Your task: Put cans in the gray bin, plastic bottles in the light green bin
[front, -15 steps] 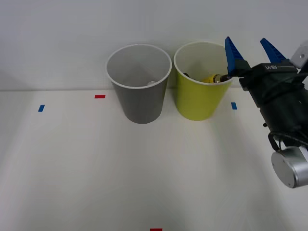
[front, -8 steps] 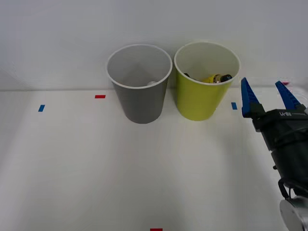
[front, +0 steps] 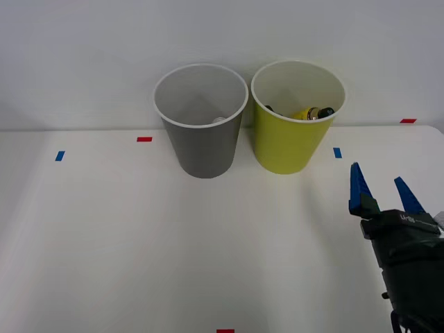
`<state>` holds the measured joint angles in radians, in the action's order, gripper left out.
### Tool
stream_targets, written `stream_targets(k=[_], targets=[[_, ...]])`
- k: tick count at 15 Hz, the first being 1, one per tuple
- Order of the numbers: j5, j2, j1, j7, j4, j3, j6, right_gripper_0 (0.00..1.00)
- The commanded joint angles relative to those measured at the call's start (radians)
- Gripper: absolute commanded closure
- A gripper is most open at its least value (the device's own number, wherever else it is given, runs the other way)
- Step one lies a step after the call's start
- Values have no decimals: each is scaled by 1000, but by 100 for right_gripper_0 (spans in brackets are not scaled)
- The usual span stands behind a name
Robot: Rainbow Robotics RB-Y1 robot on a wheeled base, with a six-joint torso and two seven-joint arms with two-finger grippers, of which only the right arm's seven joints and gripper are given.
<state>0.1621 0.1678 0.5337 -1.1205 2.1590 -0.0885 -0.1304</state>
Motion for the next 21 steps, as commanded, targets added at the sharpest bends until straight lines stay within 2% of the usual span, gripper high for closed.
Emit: stream_targets(k=[1, 4, 8, 10, 11, 13, 16, 21], targets=[[-1, -31, 25, -5, 1, -27, -3, 0], [-12, -74, 85, -33, -1, -60, -38, 0], [-15, -122, 187, -237, -4, -113, -127, 0], [-18, -148, 201, -309, -127, -134, -308, 0], [-47, -154, 178, -314, -243, -143, -449, 0], [-161, -163, 172, -308, -338, -134, -554, 0], [-355, -179, 178, -323, -383, -102, -597, 0], [-475, -163, 180, -335, -430, -37, -640, 0]])
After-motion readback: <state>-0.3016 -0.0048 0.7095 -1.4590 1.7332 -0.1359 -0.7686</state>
